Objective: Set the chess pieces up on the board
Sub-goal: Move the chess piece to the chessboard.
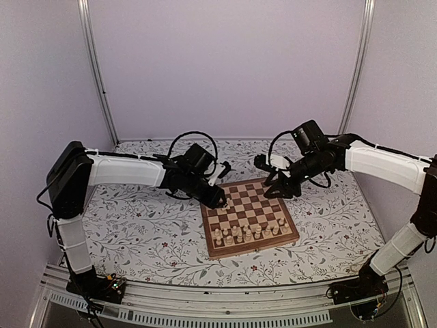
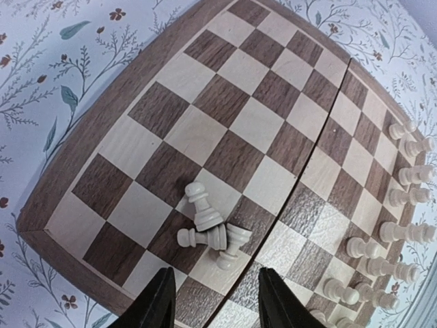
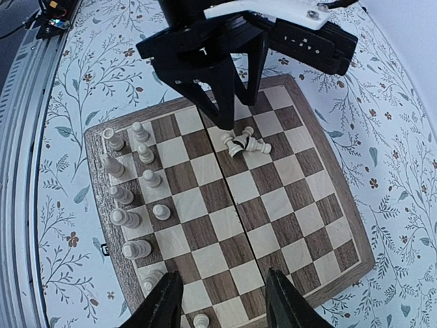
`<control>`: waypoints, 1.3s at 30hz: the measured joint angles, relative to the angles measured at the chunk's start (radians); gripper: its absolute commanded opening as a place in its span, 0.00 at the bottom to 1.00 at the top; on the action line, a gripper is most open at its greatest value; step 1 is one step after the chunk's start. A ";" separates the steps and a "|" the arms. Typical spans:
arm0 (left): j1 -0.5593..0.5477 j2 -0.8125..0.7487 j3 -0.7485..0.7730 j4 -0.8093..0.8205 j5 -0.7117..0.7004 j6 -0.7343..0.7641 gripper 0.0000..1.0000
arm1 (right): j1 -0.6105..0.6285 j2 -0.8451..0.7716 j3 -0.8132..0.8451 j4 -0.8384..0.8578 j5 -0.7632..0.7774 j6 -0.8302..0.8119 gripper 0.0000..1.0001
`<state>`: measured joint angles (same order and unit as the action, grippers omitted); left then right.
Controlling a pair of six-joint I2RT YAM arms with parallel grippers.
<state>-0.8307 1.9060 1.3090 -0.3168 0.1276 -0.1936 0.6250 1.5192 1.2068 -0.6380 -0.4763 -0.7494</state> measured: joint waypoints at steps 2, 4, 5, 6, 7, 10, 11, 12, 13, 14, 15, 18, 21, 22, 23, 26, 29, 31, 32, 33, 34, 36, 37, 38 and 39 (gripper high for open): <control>-0.003 0.012 0.003 -0.002 -0.011 -0.001 0.42 | -0.011 0.026 0.001 0.020 -0.006 0.018 0.44; -0.003 0.019 0.003 -0.004 -0.014 -0.002 0.43 | -0.021 0.068 0.005 0.037 -0.013 0.040 0.44; -0.003 0.022 0.003 -0.004 -0.014 -0.001 0.43 | -0.027 0.090 0.010 0.042 -0.017 0.050 0.44; -0.003 0.025 0.003 -0.004 -0.016 -0.001 0.44 | -0.032 0.114 0.017 0.050 -0.025 0.061 0.44; -0.004 0.027 0.003 -0.003 -0.018 -0.001 0.44 | -0.038 0.135 0.023 0.061 -0.032 0.072 0.44; -0.005 0.035 0.003 0.006 -0.027 -0.001 0.44 | -0.057 0.185 0.047 0.083 -0.040 0.104 0.44; -0.005 0.041 0.003 0.013 -0.029 -0.001 0.44 | -0.060 0.200 0.057 0.090 -0.043 0.113 0.44; -0.005 0.049 0.005 0.021 -0.031 -0.001 0.43 | -0.064 0.213 0.067 0.098 -0.044 0.122 0.43; -0.005 0.060 0.010 0.025 -0.032 -0.001 0.42 | -0.066 0.223 0.076 0.103 -0.044 0.129 0.43; -0.005 0.071 0.016 0.028 -0.032 -0.002 0.41 | -0.068 0.236 0.087 0.109 -0.046 0.136 0.43; -0.005 0.086 0.027 0.031 -0.033 -0.002 0.40 | -0.069 0.249 0.098 0.114 -0.047 0.144 0.43; -0.005 0.126 0.056 0.041 -0.037 -0.002 0.37 | -0.070 0.280 0.119 0.124 -0.050 0.161 0.43; -0.005 0.156 0.088 0.041 -0.037 -0.001 0.34 | -0.070 0.303 0.131 0.127 -0.050 0.176 0.43; -0.005 0.165 0.099 0.039 -0.038 0.000 0.32 | -0.070 0.308 0.132 0.130 -0.050 0.183 0.43; -0.005 0.172 0.108 0.038 -0.039 -0.001 0.32 | -0.070 0.314 0.132 0.130 -0.051 0.186 0.43; -0.005 0.178 0.117 0.031 -0.039 0.001 0.32 | -0.070 0.326 0.132 0.131 -0.051 0.192 0.43; -0.005 0.183 0.127 0.017 -0.039 0.001 0.32 | -0.070 0.333 0.132 0.132 -0.051 0.193 0.43; -0.005 0.192 0.140 0.013 -0.037 0.001 0.31 | -0.070 0.337 0.132 0.135 -0.051 0.195 0.43; -0.005 0.193 0.142 0.013 -0.036 0.001 0.31 | -0.070 0.340 0.132 0.137 -0.051 0.196 0.43; -0.005 0.195 0.143 0.014 -0.035 0.001 0.31 | -0.070 0.343 0.132 0.138 -0.052 0.197 0.43; -0.005 0.195 0.144 0.015 -0.034 0.000 0.32 | -0.070 0.348 0.135 0.138 -0.052 0.198 0.43; -0.005 0.195 0.145 0.014 -0.035 0.000 0.36 | -0.070 0.360 0.139 0.139 -0.052 0.201 0.43; -0.005 0.195 0.145 0.014 -0.036 0.000 0.38 | -0.070 0.364 0.141 0.139 -0.052 0.202 0.43; -0.005 0.195 0.145 0.013 -0.039 -0.002 0.40 | -0.071 0.366 0.142 0.139 -0.052 0.204 0.43; -0.005 0.195 0.145 0.011 -0.043 -0.006 0.42 | -0.071 0.366 0.142 0.139 -0.052 0.204 0.43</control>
<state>-0.8360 2.1006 1.4540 -0.3054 0.0845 -0.2001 0.5537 1.8854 1.3491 -0.4992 -0.5285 -0.5453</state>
